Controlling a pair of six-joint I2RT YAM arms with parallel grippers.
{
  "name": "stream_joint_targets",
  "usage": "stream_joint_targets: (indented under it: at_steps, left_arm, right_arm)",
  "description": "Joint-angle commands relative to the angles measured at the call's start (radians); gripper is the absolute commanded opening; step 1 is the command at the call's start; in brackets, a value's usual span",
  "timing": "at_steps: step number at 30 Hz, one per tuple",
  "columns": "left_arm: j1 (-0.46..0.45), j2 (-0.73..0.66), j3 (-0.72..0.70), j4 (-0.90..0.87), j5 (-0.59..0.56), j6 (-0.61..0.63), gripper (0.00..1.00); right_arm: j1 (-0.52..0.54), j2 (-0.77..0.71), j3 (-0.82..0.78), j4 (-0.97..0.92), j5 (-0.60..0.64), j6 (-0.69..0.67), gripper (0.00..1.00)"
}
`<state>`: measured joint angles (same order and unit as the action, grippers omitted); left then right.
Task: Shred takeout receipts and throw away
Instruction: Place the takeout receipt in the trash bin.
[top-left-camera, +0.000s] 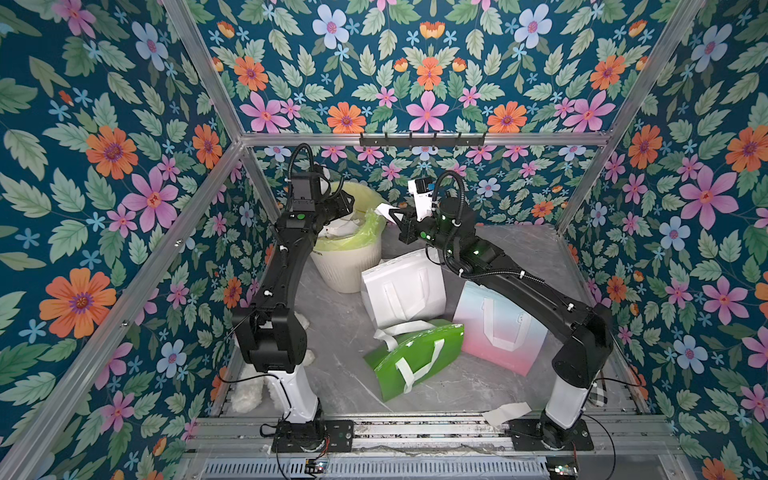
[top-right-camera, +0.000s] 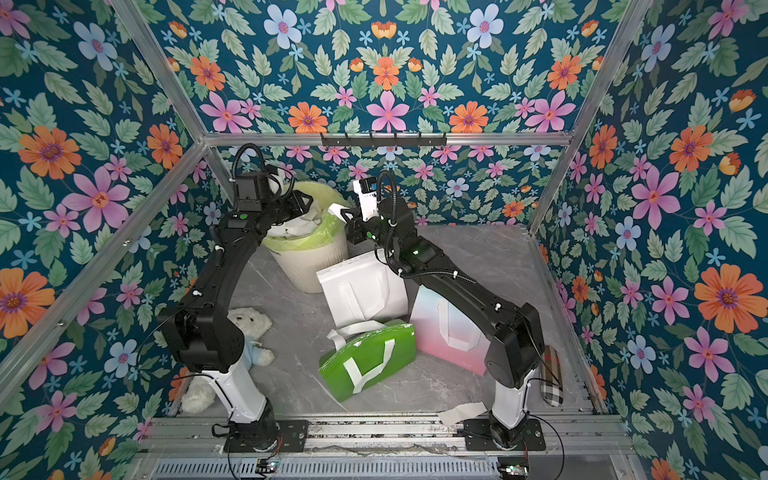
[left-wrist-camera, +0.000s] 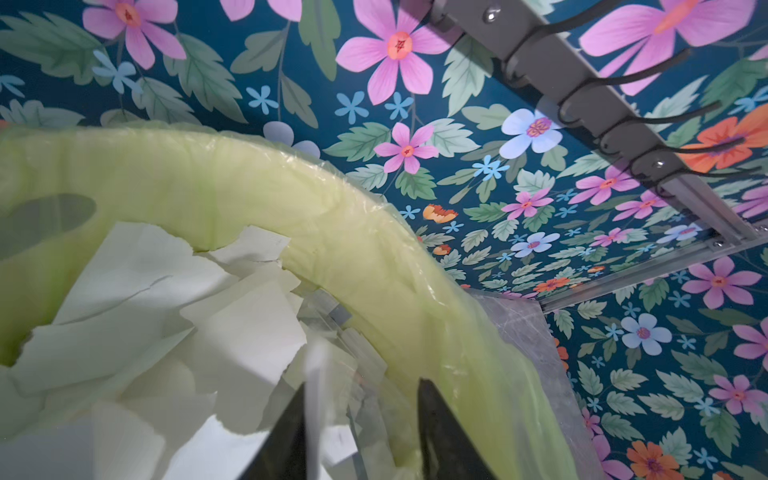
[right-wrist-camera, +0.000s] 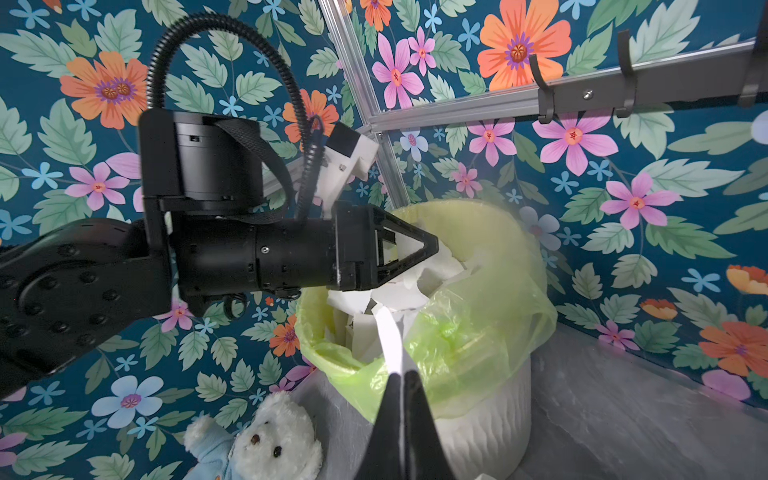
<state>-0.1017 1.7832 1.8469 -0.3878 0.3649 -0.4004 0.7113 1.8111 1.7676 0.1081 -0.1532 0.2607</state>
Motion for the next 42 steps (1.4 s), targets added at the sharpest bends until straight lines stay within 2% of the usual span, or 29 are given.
stream_joint_targets:
  at_steps: [1, 2, 3, 4, 5, 6, 7, 8, 9, 10, 11, 12, 13, 14, 17, 21, 24, 28, 31, 34, 36, 37, 38, 40, 42]
  left_arm:
    - [-0.001, -0.043, -0.046, 0.076, -0.041, 0.083, 0.00]
    - [-0.001, -0.047, -0.048, 0.075, -0.050, 0.083, 0.42]
    - [-0.001, -0.043, -0.043, 0.066, -0.052, 0.081, 0.69]
    - [-0.001, -0.033, -0.026, 0.051, -0.014, 0.112, 0.21]
    - [-0.003, -0.015, 0.003, 0.018, 0.009, 0.136, 0.00]
    - [-0.003, 0.001, 0.022, -0.008, 0.012, 0.142, 0.00]
    - [-0.003, 0.020, 0.050, -0.040, 0.007, 0.148, 0.25]
    - [-0.004, 0.037, 0.074, -0.070, -0.023, 0.148, 0.86]
    - [-0.004, 0.052, 0.094, -0.094, -0.018, 0.174, 0.91]
    - [-0.007, 0.071, 0.130, -0.136, -0.005, 0.225, 0.21]
    - [-0.012, 0.091, 0.174, -0.185, -0.039, 0.245, 0.00]
    - [-0.013, 0.100, 0.189, -0.200, -0.067, 0.247, 0.00]
    - [-0.013, 0.103, 0.192, -0.206, -0.095, 0.235, 0.53]
    - [-0.015, 0.104, 0.192, -0.205, -0.117, 0.234, 0.98]
    - [-0.026, 0.092, 0.184, -0.205, -0.155, 0.257, 1.00]
    - [-0.026, 0.027, 0.096, -0.096, -0.057, 0.198, 1.00]
    - [-0.026, -0.036, 0.025, -0.004, -0.059, 0.138, 1.00]
    - [-0.024, -0.175, -0.149, 0.191, -0.114, 0.052, 0.96]
    - [-0.023, -0.256, -0.304, 0.390, -0.057, -0.017, 0.99]
    - [-0.024, -0.191, -0.252, 0.338, 0.014, -0.028, 0.98]
    - [-0.024, -0.128, -0.206, 0.289, -0.005, -0.028, 0.92]
    - [-0.034, -0.089, -0.165, 0.247, -0.046, 0.022, 0.83]
    - [-0.067, -0.039, -0.074, 0.134, -0.149, 0.127, 0.81]
    - [-0.114, 0.067, 0.097, -0.067, -0.320, 0.244, 0.88]
    - [-0.081, 0.106, 0.185, -0.160, -0.307, 0.175, 0.87]
  right_arm:
    - [0.000, -0.010, -0.005, 0.037, -0.003, 0.010, 0.00]
    - [0.000, -0.011, -0.008, 0.041, -0.005, 0.010, 0.00]
    - [0.000, -0.011, -0.008, 0.044, -0.005, 0.012, 0.00]
    - [0.000, -0.010, -0.009, 0.043, -0.006, 0.011, 0.00]
    - [0.000, -0.009, -0.010, 0.042, -0.005, 0.011, 0.00]
    - [0.001, -0.009, -0.011, 0.041, -0.006, 0.010, 0.00]
    - [0.000, -0.010, -0.013, 0.042, -0.006, 0.011, 0.00]
    - [0.000, -0.011, -0.017, 0.044, -0.006, 0.009, 0.00]
    - [0.001, -0.013, -0.019, 0.046, -0.008, 0.011, 0.00]
    - [0.000, -0.014, -0.022, 0.045, -0.006, 0.011, 0.00]
    - [0.001, -0.016, -0.024, 0.045, -0.006, 0.011, 0.00]
    - [0.000, -0.017, -0.025, 0.048, -0.008, 0.011, 0.00]
    - [0.000, -0.018, -0.025, 0.050, -0.008, 0.011, 0.00]
    - [0.000, -0.018, -0.025, 0.049, -0.007, 0.010, 0.00]
    - [0.001, -0.020, -0.025, 0.050, -0.005, 0.011, 0.00]
    - [0.000, -0.013, -0.024, 0.054, -0.005, 0.013, 0.00]
    - [0.000, -0.009, -0.014, 0.044, -0.005, 0.024, 0.00]
    - [0.000, -0.007, -0.017, 0.054, -0.006, 0.037, 0.00]
    - [0.000, -0.003, -0.016, 0.063, -0.016, 0.051, 0.00]
    - [0.000, 0.001, -0.014, 0.068, -0.019, 0.061, 0.00]
    - [0.001, 0.002, -0.018, 0.072, -0.019, 0.066, 0.00]
    - [0.001, 0.004, -0.022, 0.074, -0.019, 0.068, 0.00]
    - [0.000, 0.009, -0.021, 0.076, -0.020, 0.071, 0.00]
    - [0.000, 0.007, -0.017, 0.075, -0.026, 0.075, 0.00]
    - [-0.001, 0.007, -0.017, 0.080, -0.026, 0.075, 0.00]
